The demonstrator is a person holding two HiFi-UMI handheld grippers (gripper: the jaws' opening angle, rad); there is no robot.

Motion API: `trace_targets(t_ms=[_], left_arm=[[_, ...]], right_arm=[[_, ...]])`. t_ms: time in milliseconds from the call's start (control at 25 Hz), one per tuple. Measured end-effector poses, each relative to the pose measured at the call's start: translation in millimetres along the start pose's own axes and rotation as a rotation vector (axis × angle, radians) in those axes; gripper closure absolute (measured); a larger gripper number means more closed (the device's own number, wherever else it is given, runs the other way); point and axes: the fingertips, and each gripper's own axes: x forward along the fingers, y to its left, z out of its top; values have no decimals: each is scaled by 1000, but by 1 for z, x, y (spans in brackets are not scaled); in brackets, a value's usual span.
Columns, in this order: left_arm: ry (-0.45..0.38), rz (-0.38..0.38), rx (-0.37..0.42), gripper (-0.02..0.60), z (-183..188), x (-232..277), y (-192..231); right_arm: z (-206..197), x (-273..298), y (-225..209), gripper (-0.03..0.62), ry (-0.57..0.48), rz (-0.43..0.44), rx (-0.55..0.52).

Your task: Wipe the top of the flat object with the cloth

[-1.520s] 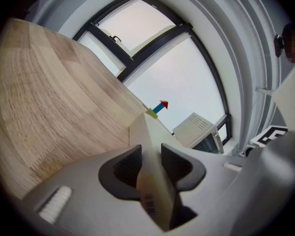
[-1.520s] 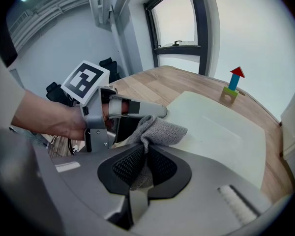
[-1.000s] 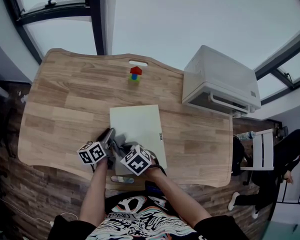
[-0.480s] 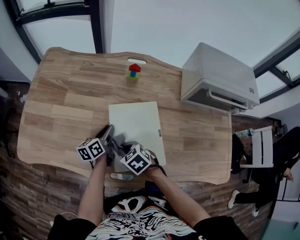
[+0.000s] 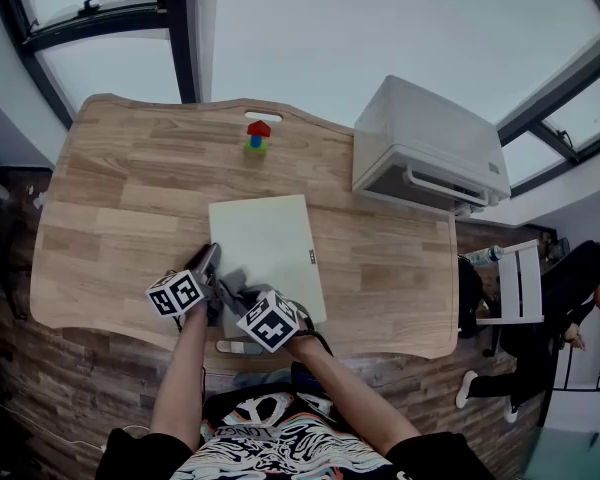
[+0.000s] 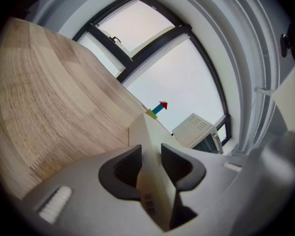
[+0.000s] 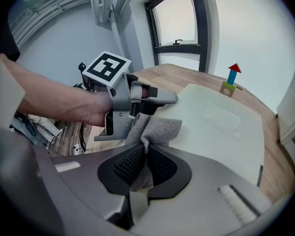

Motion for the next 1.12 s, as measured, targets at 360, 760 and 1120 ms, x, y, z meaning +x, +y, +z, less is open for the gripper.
trace_targets(t_ms=[360, 760, 1120], left_arm=[[-2, -1, -1, 402, -1, -1, 1], [-4, -10, -2, 402, 0, 0, -2], [-10, -11, 9, 402, 0, -1, -1]], right_arm=[[-14, -5, 14, 574, 20, 2, -5], [-24, -10, 24, 574, 20, 16, 31], [-34, -16, 29, 574, 26, 28, 67]])
